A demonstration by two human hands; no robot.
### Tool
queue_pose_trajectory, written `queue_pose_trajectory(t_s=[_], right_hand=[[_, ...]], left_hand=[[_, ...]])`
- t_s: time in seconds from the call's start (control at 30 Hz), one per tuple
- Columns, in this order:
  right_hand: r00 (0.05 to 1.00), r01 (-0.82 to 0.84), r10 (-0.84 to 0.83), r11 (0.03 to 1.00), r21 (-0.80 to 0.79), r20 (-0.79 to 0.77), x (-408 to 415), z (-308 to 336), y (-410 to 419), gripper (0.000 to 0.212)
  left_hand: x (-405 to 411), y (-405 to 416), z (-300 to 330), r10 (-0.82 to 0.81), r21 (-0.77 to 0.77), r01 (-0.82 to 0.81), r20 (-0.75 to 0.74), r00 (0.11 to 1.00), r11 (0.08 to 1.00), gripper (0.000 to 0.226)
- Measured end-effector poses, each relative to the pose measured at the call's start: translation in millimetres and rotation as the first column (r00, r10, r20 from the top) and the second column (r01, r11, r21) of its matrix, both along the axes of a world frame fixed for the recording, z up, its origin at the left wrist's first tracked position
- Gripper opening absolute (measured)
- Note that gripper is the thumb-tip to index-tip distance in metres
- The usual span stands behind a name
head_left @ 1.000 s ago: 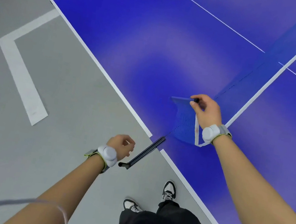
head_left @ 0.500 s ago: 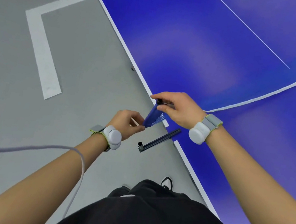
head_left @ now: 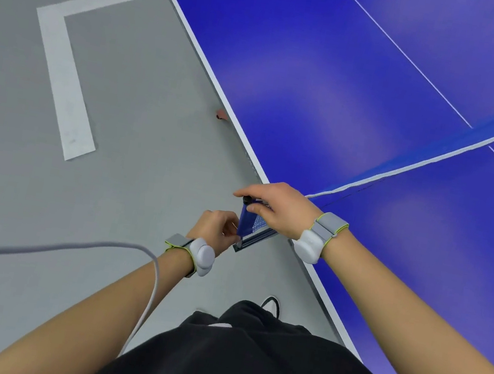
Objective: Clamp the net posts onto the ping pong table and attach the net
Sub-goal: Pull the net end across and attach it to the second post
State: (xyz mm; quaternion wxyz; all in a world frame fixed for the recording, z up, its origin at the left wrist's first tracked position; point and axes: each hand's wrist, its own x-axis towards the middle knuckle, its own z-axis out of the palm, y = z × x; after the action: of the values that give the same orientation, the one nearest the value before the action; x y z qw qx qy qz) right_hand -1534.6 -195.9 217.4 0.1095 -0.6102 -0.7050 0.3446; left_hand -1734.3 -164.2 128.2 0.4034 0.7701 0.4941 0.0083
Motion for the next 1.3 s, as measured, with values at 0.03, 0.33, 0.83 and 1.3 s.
queue_pose_trajectory(t_s=[0.03,0.33,0.83,1.3], right_hand=[[1.000,0.013,-0.013,1.000,0.001,-0.001,0,-1,-1,0.039],[0.999,0.021,-0.021,1.000,-0.018,0.034,-6,-2,-4,0.039],[0.995,-0.054,0.056,0.998,-0.028,0.085,-4,1,-1,0.036],[0.983,-0.102,0.099,0.995,0.015,0.157,-9,-2,1,0.037]], left_hand=[[2,-1,-2,0.016,0.012,-0.016,-0.001,1.000,1.000,0.012],[6,-1,-11,-0.002,0.010,0.002,-0.009,1.000,1.000,0.013],[4,5,-15,0.022,0.002,-0.022,0.001,1.000,1.000,0.016],[13,2,-4,-0.067,0.026,0.067,-0.016,0.998,0.997,0.019]])
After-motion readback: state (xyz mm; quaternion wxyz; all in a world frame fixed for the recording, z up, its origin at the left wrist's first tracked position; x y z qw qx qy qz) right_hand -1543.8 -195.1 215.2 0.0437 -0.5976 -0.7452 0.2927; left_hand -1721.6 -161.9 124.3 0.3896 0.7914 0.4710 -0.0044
